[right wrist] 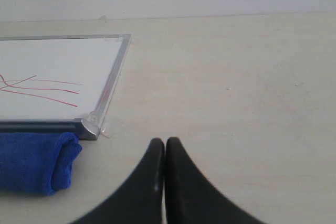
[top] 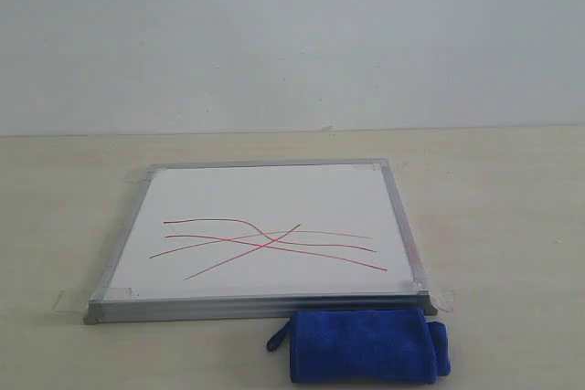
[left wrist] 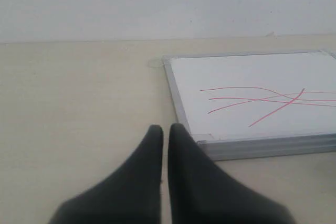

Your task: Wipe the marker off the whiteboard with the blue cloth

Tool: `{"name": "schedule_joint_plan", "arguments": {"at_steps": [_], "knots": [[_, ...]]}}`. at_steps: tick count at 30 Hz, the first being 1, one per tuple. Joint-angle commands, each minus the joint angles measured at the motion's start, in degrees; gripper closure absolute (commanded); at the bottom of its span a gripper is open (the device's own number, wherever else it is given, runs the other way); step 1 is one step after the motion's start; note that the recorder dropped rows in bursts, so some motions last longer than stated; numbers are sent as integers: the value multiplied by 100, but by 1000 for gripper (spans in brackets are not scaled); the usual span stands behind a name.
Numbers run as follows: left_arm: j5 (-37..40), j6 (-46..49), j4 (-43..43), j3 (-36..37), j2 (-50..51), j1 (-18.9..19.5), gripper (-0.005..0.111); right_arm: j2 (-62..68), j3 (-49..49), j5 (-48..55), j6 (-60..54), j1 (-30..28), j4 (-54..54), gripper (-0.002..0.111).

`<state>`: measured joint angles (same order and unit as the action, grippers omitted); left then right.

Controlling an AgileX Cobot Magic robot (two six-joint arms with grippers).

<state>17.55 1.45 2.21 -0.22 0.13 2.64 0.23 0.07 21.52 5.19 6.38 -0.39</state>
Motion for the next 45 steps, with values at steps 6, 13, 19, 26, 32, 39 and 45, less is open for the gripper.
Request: {"name": "schedule_joint_plan", "arguments": {"at_steps": [6, 13, 19, 26, 32, 39, 45], "knots": [[4, -60, 12, 22, -13, 13, 103, -23, -7, -55, 0, -15, -9, 108], [4, -60, 12, 22, -13, 13, 103, -23, -7, -55, 0, -15, -9, 108], [4, -60, 12, 22, -13, 13, 103, -23, -7, -55, 0, -15, -9, 108], [4, -60, 12, 22, -13, 13, 103, -23, -7, -55, 0, -15, -9, 108], [4, -60, 12, 22, -13, 13, 103, -23, -7, -428, 0, -15, -9, 108], [4, -60, 12, 22, -13, 13, 103, -23, -7, -1742, 0, -15, -9, 108], [4, -60, 12, 22, -13, 13, 103, -23, -7, -2600, 35, -15, -9, 108]]}}
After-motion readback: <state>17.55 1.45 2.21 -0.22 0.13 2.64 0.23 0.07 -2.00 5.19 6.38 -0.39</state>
